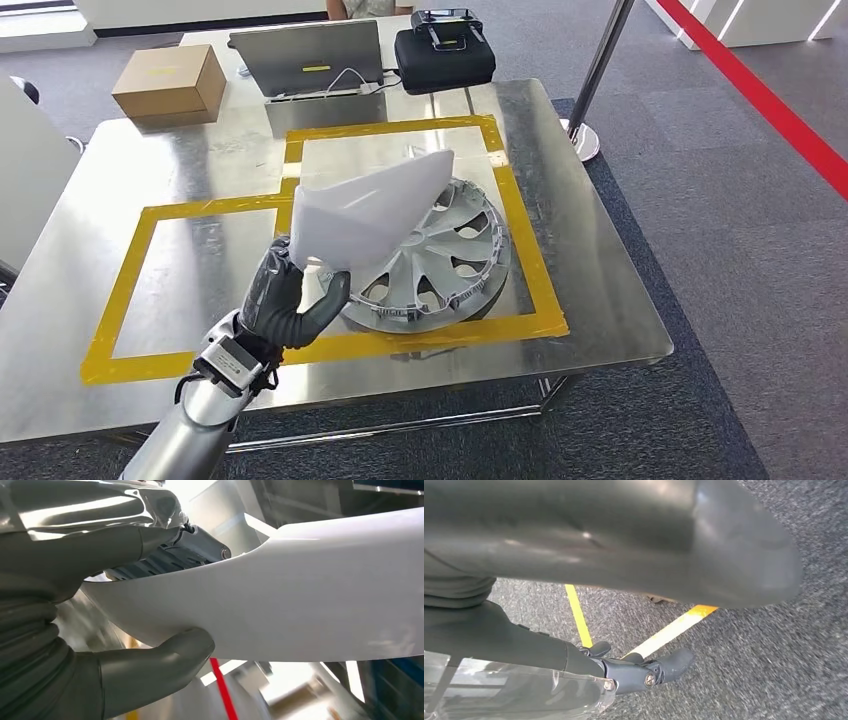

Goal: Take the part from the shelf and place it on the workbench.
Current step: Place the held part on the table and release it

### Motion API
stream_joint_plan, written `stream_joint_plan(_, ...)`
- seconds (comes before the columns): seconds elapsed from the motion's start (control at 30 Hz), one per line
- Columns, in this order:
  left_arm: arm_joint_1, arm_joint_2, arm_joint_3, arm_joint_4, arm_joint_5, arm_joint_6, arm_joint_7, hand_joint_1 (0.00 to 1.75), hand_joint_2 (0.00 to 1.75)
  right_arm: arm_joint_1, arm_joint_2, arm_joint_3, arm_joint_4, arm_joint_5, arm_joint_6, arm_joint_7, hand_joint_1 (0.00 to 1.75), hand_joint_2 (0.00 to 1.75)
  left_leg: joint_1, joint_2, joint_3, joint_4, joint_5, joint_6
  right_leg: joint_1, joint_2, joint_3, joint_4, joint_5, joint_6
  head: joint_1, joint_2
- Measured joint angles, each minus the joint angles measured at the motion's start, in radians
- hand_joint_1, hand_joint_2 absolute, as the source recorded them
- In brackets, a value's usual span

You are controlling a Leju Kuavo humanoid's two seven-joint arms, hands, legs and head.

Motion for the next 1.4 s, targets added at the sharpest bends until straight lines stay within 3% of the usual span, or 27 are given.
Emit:
stream_joint_plan(0.07,-0.007,0.004,0.041,0.013,-0.146,0.102,0.044,1.75,1.75,0.001,0.004,0.003,0.000,0.001,0.002,-0.002,0.00,0.00,0.000,0.000,0.001,-0.002,0.001,-0.004,0.001,0.000,0.000,0.000,-0.001,-0.003,0.000,0.000)
stream_joint_plan(0.2,-0.082,0.023,0.127,0.125,-0.457,0.296,0.163,1.75,1.75,0.000,0.008,0.006,0.000,0.008,0.004,-0.009,0.00,0.00,0.005,0.000,0.002,-0.005,0.001,-0.037,0.004,0.000,0.000,0.001,-0.002,-0.005,0.000,0.000)
stream_joint_plan(0.4,-0.162,0.059,0.219,0.345,-0.722,0.426,0.275,1.75,1.75,0.002,0.013,0.007,0.000,0.014,0.003,-0.011,0.00,0.00,0.005,0.002,0.002,-0.005,0.001,-0.040,0.003,0.000,0.003,-0.001,-0.001,-0.005,0.001,0.000)
stream_joint_plan(0.63,-0.225,0.089,0.286,0.625,-0.882,0.477,0.371,1.75,1.75,0.002,0.017,0.007,0.000,0.014,-0.003,-0.004,0.00,0.00,0.004,0.002,0.003,-0.004,0.001,-0.039,0.002,0.000,0.006,-0.006,-0.001,-0.005,0.001,0.000)
stream_joint_plan(0.8,-0.208,0.108,0.325,0.749,-0.960,0.502,0.434,1.75,1.75,0.002,0.015,0.007,0.000,0.022,0.004,-0.001,0.00,0.00,0.004,0.002,0.003,-0.004,0.000,-0.037,0.002,0.000,0.006,-0.007,-0.001,-0.005,0.001,0.000)
stream_joint_plan(1.4,-0.069,0.111,0.459,0.892,-1.043,0.547,0.483,1.75,1.75,0.000,0.004,0.007,0.000,0.034,0.003,0.010,0.00,0.00,0.004,0.003,0.003,-0.004,-0.002,-0.036,0.002,0.000,0.008,-0.009,-0.001,-0.005,0.001,0.000)
